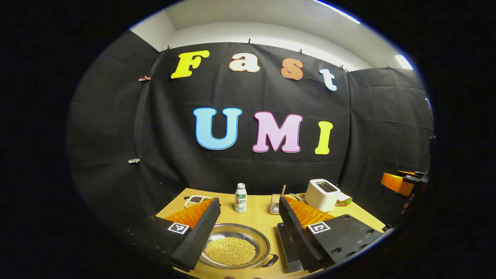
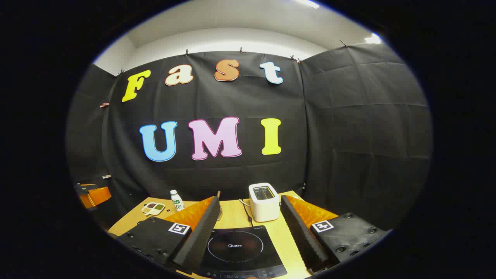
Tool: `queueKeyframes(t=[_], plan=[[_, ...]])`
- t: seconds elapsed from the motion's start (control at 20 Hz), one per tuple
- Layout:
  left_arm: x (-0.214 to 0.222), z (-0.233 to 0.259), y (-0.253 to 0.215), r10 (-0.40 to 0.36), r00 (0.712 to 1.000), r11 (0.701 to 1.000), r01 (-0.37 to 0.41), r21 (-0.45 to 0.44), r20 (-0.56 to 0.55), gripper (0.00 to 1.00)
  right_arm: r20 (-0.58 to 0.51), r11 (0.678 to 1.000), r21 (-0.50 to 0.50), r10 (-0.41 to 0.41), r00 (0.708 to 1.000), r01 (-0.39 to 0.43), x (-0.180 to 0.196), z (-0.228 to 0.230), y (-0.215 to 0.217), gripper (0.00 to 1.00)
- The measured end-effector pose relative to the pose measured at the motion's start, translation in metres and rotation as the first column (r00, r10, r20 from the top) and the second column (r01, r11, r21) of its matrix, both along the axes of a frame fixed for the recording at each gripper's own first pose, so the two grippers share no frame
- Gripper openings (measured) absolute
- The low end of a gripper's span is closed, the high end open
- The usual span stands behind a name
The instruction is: First push the handle of the pot to place it horizontally, then grasp the pot with both hands and set it on the induction cooktop.
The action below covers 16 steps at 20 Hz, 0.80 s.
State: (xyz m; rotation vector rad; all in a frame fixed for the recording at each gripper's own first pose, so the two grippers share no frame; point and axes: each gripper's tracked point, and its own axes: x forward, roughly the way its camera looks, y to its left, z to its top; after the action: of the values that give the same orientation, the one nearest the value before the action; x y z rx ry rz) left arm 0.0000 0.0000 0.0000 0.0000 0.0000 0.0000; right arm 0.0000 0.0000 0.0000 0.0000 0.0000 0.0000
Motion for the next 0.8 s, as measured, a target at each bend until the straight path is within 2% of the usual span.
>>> queueKeyframes(t=[0.8], plan=[[-0.013, -0.016, 0.02, 0.01, 1.0, 0.999, -0.01, -0.034, -0.016, 0.95, 0.001, 1.0, 0.001, 0.001, 1.0, -0.001, -0.017, -0.004, 0.009, 0.98]])
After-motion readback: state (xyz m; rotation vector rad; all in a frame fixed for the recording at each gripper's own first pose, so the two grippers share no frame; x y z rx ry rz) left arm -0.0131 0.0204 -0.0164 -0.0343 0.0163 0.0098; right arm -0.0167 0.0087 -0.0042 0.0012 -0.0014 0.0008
